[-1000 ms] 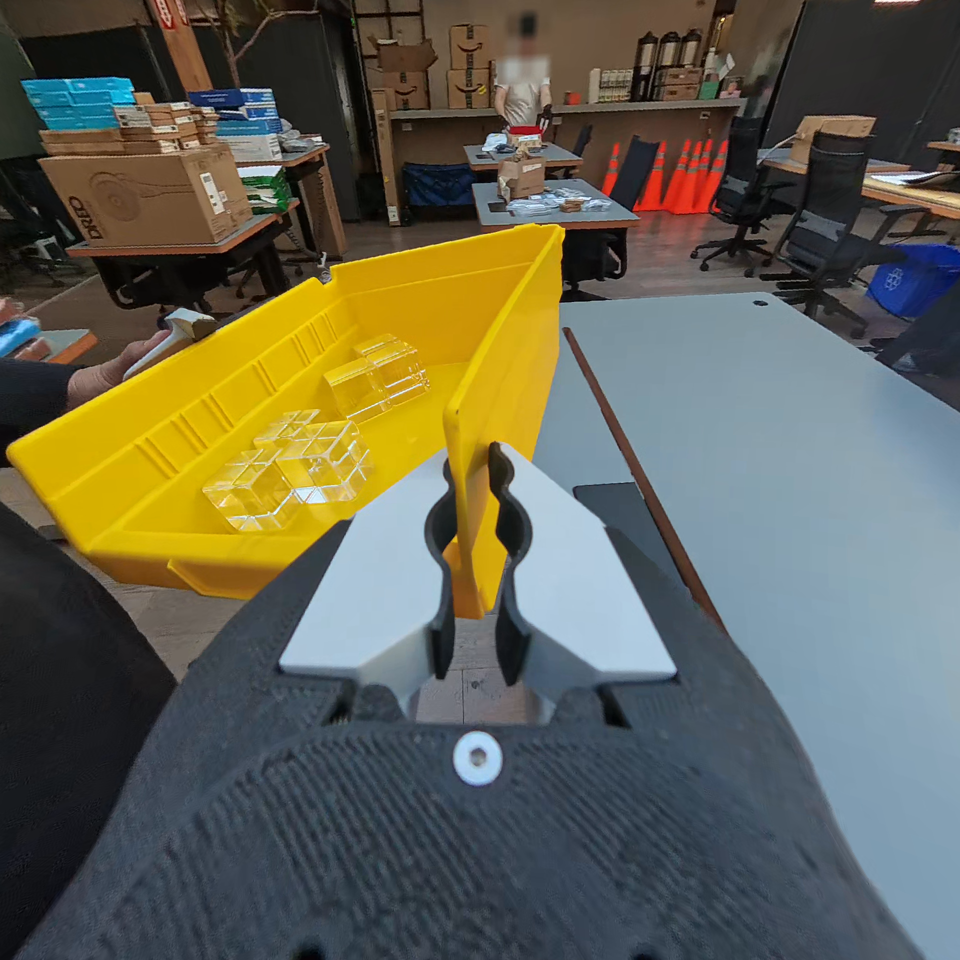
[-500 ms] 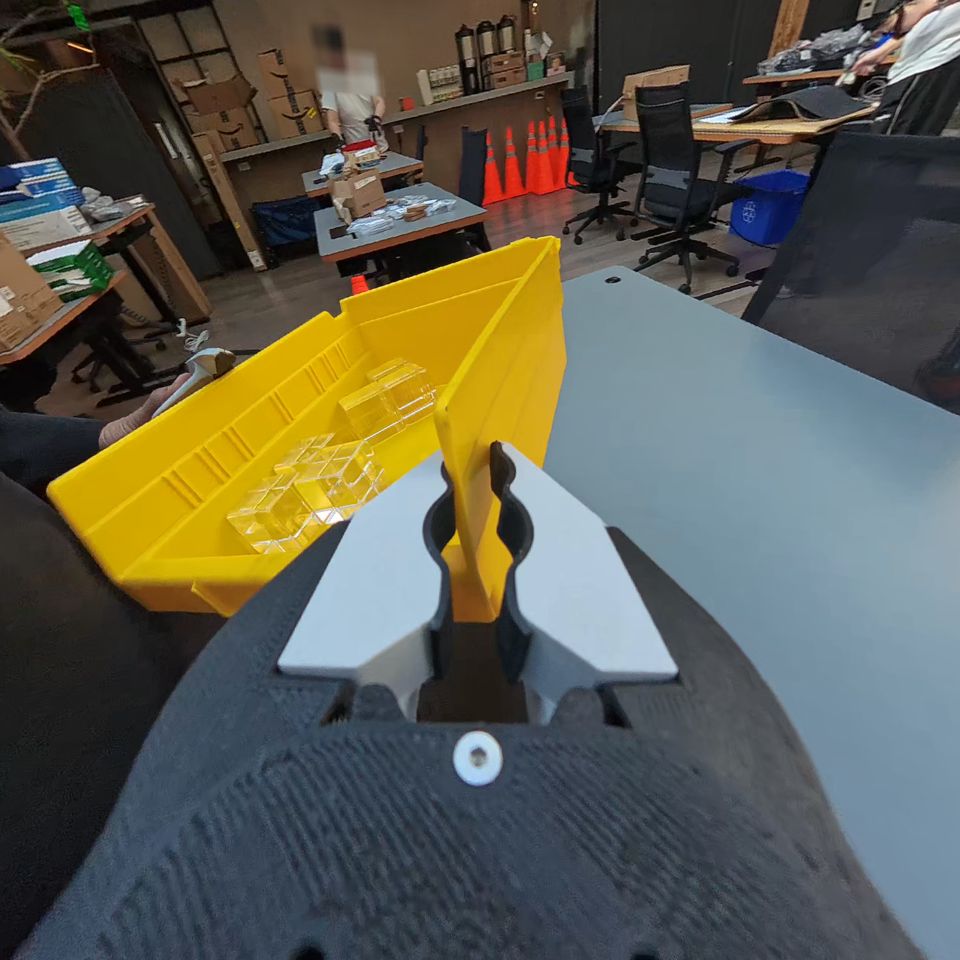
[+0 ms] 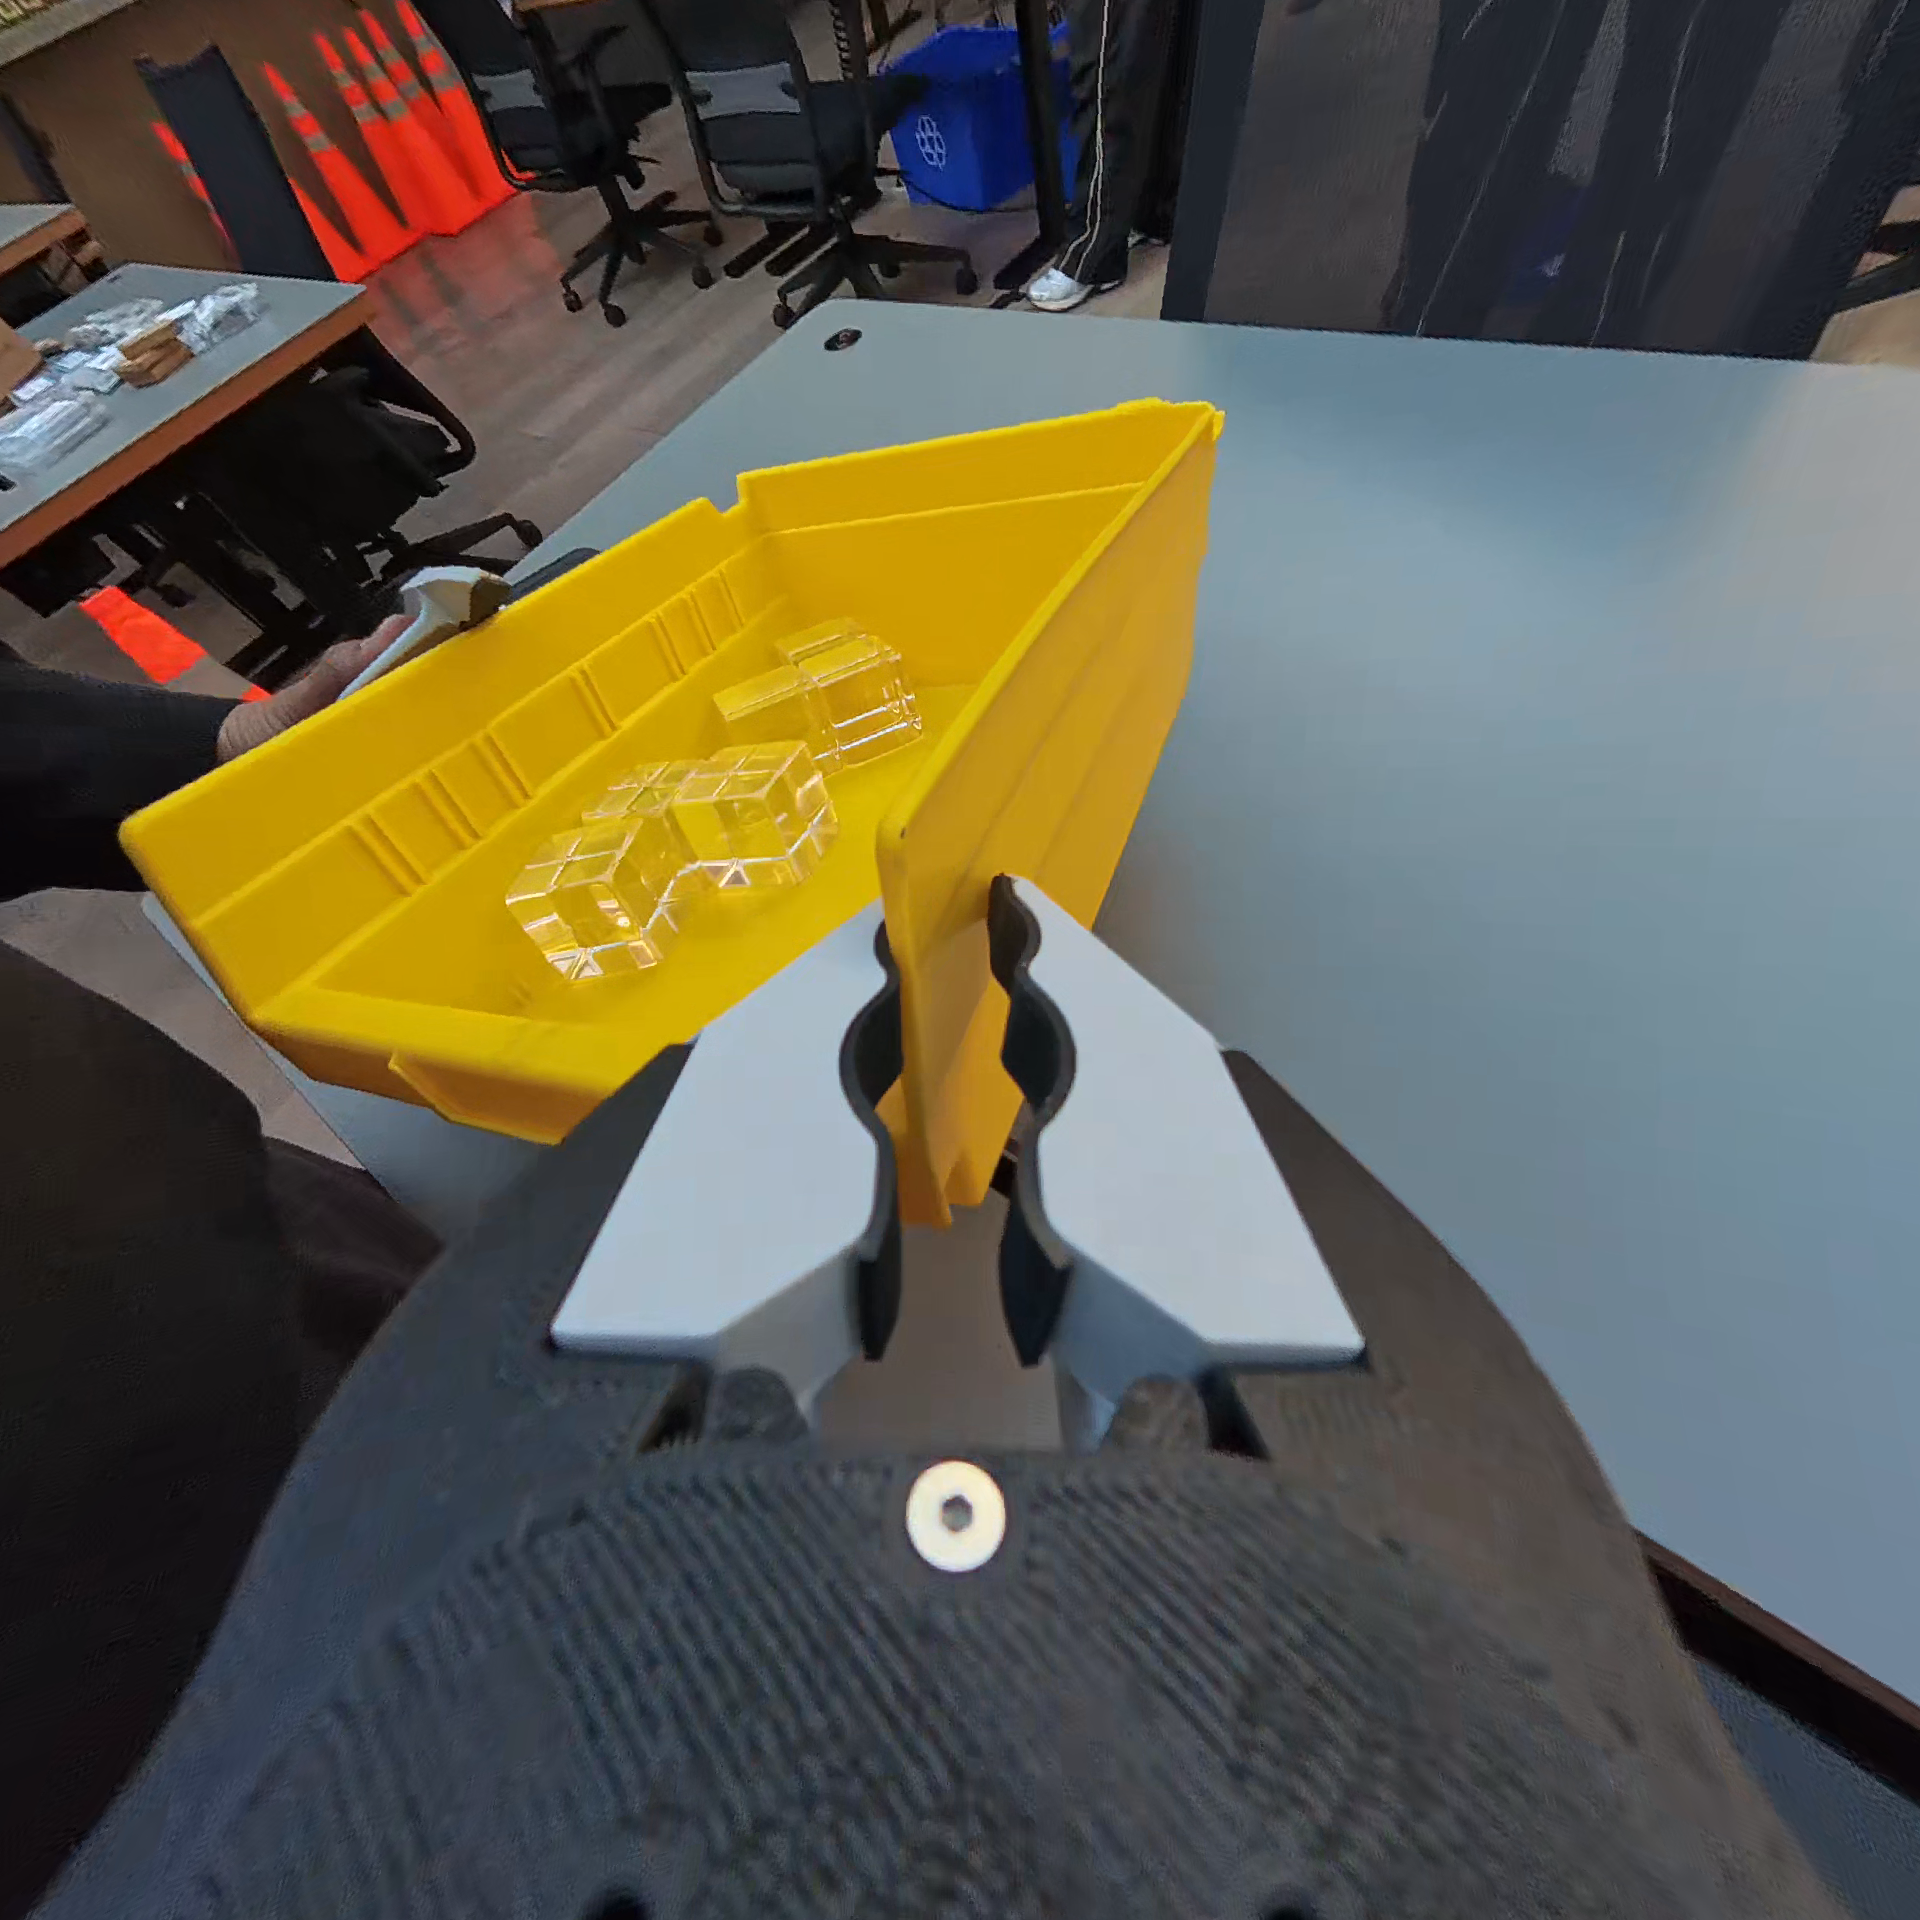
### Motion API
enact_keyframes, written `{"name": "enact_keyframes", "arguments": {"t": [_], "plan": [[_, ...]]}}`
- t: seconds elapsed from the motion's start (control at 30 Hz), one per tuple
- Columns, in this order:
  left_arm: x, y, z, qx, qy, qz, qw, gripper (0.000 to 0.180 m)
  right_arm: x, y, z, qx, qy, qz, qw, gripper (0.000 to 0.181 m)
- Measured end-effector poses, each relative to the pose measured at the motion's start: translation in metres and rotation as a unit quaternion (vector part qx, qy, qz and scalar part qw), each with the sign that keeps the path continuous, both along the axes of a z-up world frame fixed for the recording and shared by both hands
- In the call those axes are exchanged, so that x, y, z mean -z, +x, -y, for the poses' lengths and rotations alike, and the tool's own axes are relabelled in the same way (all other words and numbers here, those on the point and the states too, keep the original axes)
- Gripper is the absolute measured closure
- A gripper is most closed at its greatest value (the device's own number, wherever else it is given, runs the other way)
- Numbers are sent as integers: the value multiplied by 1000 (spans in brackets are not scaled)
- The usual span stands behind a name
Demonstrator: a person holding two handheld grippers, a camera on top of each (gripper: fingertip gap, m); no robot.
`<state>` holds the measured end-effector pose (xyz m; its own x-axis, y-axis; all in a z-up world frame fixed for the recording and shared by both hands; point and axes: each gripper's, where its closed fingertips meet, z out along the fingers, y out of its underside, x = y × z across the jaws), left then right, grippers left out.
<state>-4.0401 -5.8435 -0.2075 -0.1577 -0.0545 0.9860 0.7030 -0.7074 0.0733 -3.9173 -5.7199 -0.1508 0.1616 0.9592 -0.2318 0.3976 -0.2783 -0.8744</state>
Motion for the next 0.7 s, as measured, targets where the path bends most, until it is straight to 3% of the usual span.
{"name": "enact_keyframes", "arguments": {"t": [0.17,0.3,0.53,0.7], "plan": [[29,-37,18,29,-38,16,999,47,33,-27,31,29,-25,27,999,168],[44,-54,35,45,-39,-25,998,47,60,-27,64,9,-26,53,998,163],[70,-104,34,-112,-91,-51,988,49,99,-38,125,-56,-64,93,992,153],[74,-104,40,-146,-118,-83,979,57,109,-31,131,-94,-98,107,985,150]]}}
